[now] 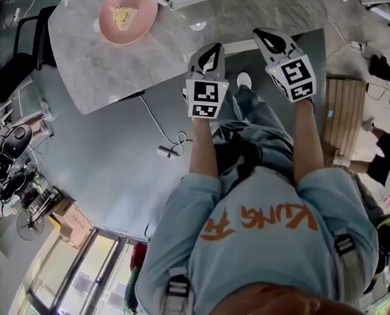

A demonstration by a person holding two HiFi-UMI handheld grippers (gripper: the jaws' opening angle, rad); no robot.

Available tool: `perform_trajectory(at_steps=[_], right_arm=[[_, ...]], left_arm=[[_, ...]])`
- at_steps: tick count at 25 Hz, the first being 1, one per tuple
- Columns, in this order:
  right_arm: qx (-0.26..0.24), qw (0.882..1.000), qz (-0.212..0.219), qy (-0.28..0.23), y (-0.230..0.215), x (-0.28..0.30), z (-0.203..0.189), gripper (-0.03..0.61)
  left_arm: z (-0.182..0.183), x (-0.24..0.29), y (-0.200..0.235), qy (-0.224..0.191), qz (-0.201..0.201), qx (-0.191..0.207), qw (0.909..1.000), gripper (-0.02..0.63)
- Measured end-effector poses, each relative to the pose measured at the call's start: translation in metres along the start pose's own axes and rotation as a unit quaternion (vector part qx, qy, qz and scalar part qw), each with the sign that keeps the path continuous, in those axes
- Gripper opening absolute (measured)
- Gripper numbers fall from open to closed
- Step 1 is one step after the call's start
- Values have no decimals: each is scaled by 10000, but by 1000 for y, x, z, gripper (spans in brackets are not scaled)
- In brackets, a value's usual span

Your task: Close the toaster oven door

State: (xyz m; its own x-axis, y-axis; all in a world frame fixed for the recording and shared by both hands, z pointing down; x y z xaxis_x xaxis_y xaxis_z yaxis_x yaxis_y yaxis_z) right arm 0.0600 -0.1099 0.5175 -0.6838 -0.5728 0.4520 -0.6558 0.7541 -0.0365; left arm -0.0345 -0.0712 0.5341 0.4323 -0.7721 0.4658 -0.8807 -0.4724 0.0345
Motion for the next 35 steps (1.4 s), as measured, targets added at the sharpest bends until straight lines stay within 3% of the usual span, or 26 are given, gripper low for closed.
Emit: perform_trajectory(at_steps=[4, 7, 11, 16, 23, 28, 35], right_arm=[[-223, 9965, 683, 418, 26, 1, -29, -2], [-158, 9895, 1169, 839, 45, 0, -49, -2], [-661, 9772, 1434, 1420, 59, 2, -84, -2], [-1183, 9672, 1160, 1928, 55, 3, -112, -2], [-1712, 9598, 623, 2133, 39, 4, -113, -2], [-2298, 9480, 228, 2192, 34, 4, -113, -2], [-2614, 9423, -221, 2080, 31, 3, -107, -2]], left_arm=[[-16, -3, -19, 128, -406, 130, 9990, 2], [-34, -2, -32, 433, -707, 440, 9956, 2], [-73, 3, -31, 1190, -444, 1003, 9868, 2], [-96, 9, -21, 1721, -134, 1341, 9758, 2], [-98, 6, -14, 1986, 60, 1645, 9662, 2], [-100, 0, -8, 2078, 248, 1943, 9584, 2], [-90, -2, -8, 1991, 358, 2108, 9564, 2]])
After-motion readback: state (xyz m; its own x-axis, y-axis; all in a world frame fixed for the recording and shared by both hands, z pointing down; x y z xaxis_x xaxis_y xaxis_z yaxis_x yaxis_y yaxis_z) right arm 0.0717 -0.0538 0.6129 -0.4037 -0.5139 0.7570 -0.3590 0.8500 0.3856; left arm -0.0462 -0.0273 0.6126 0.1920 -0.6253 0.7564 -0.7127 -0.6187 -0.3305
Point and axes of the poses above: the fingertips, and each gripper's own axes: x forward along the fingers, y to its left, z out of its top, the point moved 1 cm from there along -x, backward along the fingers, and after that the axes turned 3 degrees about -y, right-handed, at the moved point
